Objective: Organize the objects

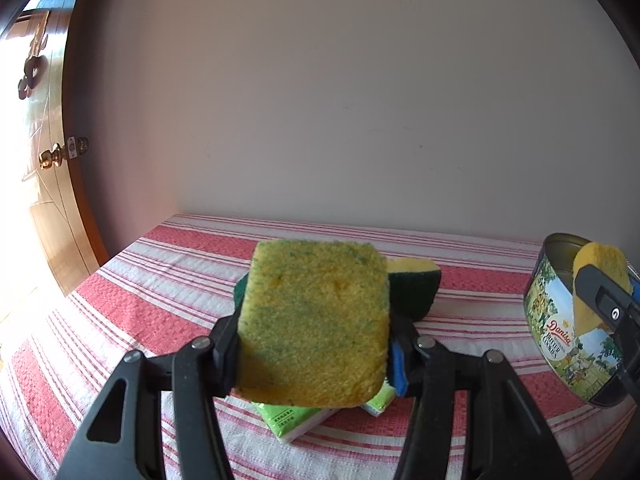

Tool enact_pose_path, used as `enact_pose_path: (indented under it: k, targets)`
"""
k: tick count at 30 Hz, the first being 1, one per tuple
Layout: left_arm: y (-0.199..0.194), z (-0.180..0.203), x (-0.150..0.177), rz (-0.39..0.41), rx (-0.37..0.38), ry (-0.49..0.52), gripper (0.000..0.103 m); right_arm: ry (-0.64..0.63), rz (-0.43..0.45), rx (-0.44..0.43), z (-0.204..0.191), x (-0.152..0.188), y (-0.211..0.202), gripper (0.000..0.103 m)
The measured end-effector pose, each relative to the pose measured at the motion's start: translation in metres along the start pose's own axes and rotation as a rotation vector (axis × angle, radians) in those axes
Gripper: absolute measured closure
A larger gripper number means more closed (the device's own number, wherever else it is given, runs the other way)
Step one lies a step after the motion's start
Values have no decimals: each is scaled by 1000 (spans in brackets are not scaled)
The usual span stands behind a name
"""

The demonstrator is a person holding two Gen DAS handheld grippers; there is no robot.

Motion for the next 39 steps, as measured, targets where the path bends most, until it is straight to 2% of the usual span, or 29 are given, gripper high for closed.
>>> enact_pose_path:
  k: [27,31,39]
  targets:
    - [-2,6,4,-10,-1,7,48,-27,35,-1,-18,-2,-16,35]
    - [-4,11,5,-19,12,8,48,-29,32,0,-3,1,0,35]
    - [-8,32,9,-38,51,24,48,-25,41,18,13,-6,-11,35]
Point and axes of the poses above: each gripper's, at about its wrist camera, not at the fingertips, and y roughly the way its jaws point, z to its right, x to its underside, the point moved 3 cm from there along y, roughly the way its jaws point, and after that the axes turned 4 degrees about -z, right-handed, at the moved point
